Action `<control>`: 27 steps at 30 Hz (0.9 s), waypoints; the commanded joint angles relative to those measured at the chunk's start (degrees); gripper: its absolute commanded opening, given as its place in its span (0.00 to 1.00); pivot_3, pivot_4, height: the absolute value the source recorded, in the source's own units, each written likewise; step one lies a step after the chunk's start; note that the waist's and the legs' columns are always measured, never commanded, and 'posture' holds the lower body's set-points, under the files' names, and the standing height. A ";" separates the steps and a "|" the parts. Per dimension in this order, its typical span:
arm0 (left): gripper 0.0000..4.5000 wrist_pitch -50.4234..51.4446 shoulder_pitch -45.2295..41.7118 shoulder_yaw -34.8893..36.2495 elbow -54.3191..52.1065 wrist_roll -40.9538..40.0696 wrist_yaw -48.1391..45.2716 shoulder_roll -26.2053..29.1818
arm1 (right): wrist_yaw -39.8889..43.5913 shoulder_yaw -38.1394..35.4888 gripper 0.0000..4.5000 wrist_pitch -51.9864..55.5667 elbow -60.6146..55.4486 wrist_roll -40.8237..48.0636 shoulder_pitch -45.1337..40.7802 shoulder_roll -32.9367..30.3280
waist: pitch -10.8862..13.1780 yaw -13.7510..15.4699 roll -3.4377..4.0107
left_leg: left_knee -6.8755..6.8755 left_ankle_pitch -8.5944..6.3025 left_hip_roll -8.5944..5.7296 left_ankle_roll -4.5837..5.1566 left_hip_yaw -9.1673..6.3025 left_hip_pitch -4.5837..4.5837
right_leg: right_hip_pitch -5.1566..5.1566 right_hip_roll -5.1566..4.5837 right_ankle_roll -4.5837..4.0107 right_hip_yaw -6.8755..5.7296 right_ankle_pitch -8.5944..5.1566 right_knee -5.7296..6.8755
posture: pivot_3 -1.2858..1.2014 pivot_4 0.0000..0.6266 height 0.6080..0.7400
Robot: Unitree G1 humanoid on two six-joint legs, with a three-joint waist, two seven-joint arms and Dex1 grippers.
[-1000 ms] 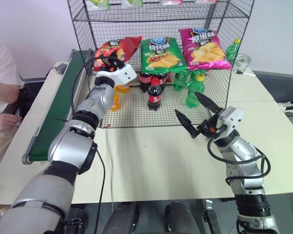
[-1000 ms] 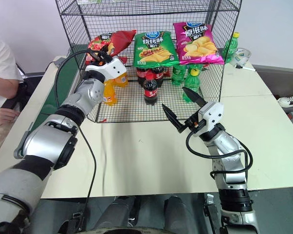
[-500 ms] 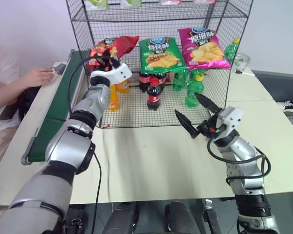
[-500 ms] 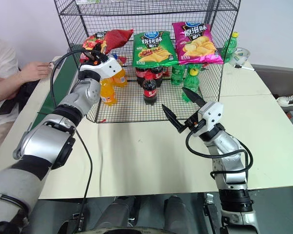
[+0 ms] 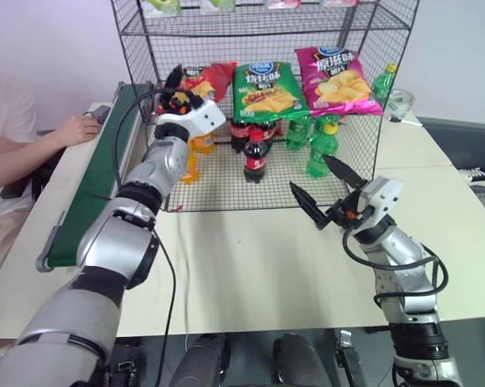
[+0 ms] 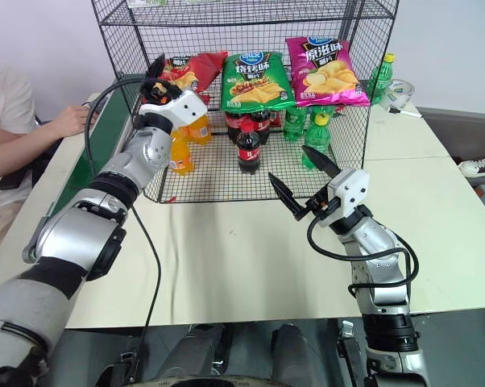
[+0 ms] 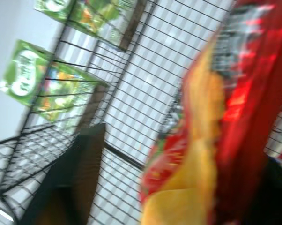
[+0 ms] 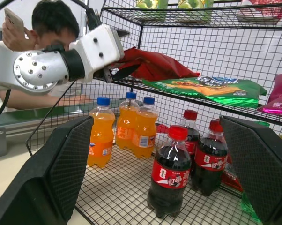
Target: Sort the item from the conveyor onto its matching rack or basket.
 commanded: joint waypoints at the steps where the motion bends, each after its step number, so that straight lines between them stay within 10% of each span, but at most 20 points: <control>1: 0.80 -2.43 3.99 1.28 -6.41 -2.50 -3.25 2.24 | -0.34 -0.20 1.00 -0.43 -3.06 0.59 0.36 -0.01 | 0.00 -0.10 0.00 | 0.00 0.00 0.00 0.00 0.00 0.00 | 0.00 0.00 0.00 0.01 0.00 0.00 | 0.52 0.24 1.00; 13: 0.80 6.32 24.97 9.84 -41.65 -9.24 -15.03 7.18 | 0.95 -0.26 1.00 -1.02 -0.97 0.74 -0.60 -0.26 | -0.03 0.04 0.05 | 0.13 0.00 0.01 0.00 -0.02 -0.01 | 0.01 0.00 -0.01 0.05 0.00 0.08 | 0.52 0.24 1.00; 27: 0.80 21.33 59.80 31.64 -76.44 -63.62 -61.93 17.70 | 13.33 -9.36 1.00 1.22 0.18 7.75 4.93 -13.56 | -0.08 -0.07 0.17 | 0.12 -0.20 0.10 0.32 -0.06 0.00 | 0.05 -0.13 -0.06 0.12 -0.01 -0.03 | 0.52 0.24 1.00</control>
